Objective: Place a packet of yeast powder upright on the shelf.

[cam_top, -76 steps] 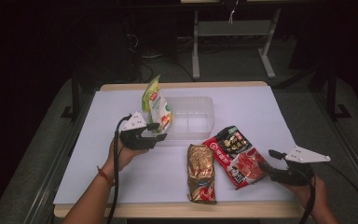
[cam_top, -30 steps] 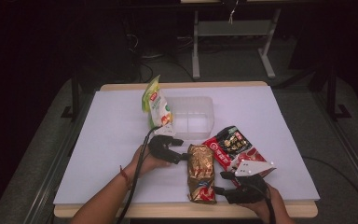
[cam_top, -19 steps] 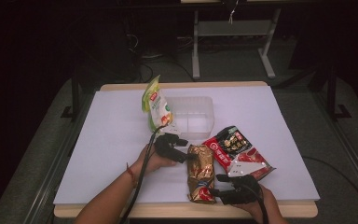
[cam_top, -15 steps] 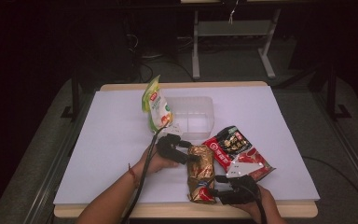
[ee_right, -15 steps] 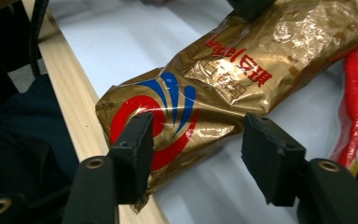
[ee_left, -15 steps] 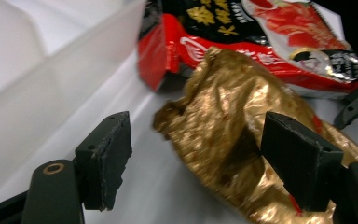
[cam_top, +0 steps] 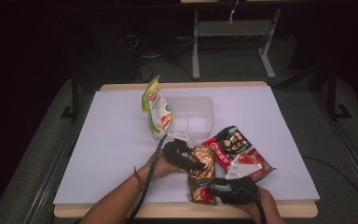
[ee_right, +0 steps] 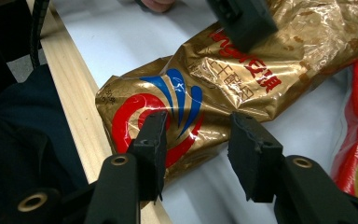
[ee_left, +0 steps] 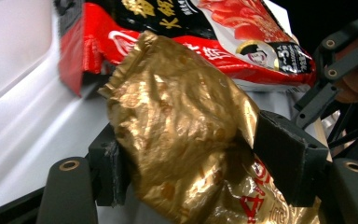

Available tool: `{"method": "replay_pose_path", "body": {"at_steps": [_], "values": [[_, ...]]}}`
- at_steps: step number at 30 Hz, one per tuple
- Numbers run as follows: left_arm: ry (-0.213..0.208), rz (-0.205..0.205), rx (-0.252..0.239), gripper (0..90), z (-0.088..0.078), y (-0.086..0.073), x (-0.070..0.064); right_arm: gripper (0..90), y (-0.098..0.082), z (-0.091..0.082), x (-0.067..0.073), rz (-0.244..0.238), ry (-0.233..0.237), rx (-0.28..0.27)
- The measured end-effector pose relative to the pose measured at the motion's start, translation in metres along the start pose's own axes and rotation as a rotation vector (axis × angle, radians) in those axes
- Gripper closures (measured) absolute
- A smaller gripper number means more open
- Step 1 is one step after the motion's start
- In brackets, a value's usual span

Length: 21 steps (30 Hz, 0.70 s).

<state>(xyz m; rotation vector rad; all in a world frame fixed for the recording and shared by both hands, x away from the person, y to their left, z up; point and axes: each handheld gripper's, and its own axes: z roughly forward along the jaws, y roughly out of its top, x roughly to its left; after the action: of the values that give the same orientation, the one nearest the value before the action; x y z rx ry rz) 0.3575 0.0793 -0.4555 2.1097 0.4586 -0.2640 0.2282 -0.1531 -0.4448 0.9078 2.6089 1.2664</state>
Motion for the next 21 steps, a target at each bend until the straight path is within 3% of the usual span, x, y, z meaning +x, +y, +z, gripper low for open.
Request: {"method": "replay_pose_path", "body": {"at_steps": [4, 6, 7, 8, 11, 12, 15, 16, 18, 19, 20, 21], "values": [[0.010, -0.019, -0.028, 42.8, -0.001, 0.000, -0.001, 55.2, 0.000, 0.000, 0.000, -0.002, -0.004, -0.002], [-0.001, -0.043, -0.054, 52.9, -0.004, -0.001, 0.001, 53.2, 0.000, 0.001, 0.000, -0.005, -0.005, -0.005], [-0.009, -0.052, -0.073, 52.9, -0.006, -0.002, 0.003, 53.2, 0.000, 0.001, 0.000, -0.005, -0.005, -0.005], [-0.010, -0.052, -0.079, 59.3, -0.007, -0.002, 0.003, 50.8, 0.000, 0.000, 0.000, -0.017, -0.004, -0.007], [-0.020, -0.046, -0.117, 64.8, -0.011, -0.002, 0.002, 48.9, 0.000, -0.001, 0.001, -0.027, 0.005, -0.017], [-0.022, -0.048, -0.129, 71.6, -0.012, -0.002, 0.002, 46.9, 0.000, -0.004, 0.001, -0.038, 0.006, -0.025], [-0.001, -0.032, -0.159, 77.8, -0.018, -0.001, -0.001, 45.6, -0.001, -0.008, 0.000, -0.047, 0.013, -0.046], [0.013, -0.029, -0.191, 79.0, -0.024, 0.000, -0.003, 44.2, -0.002, -0.013, 0.000, -0.058, 0.005, -0.065], [0.014, -0.023, -0.208, 80.7, -0.027, 0.000, -0.004, 43.9, -0.003, -0.021, -0.003, -0.058, -0.005, -0.094], [0.040, -0.015, -0.241, 81.1, -0.035, 0.001, -0.006, 43.8, -0.003, -0.024, -0.004, -0.055, -0.010, -0.106], [0.040, -0.015, -0.241, 81.7, -0.035, 0.001, -0.006, 43.9, -0.004, -0.028, -0.006, -0.053, -0.019, -0.113], [0.049, -0.016, -0.288, 82.1, -0.044, 0.001, -0.006, 44.0, -0.004, -0.032, -0.008, -0.052, -0.029, -0.124]]}}
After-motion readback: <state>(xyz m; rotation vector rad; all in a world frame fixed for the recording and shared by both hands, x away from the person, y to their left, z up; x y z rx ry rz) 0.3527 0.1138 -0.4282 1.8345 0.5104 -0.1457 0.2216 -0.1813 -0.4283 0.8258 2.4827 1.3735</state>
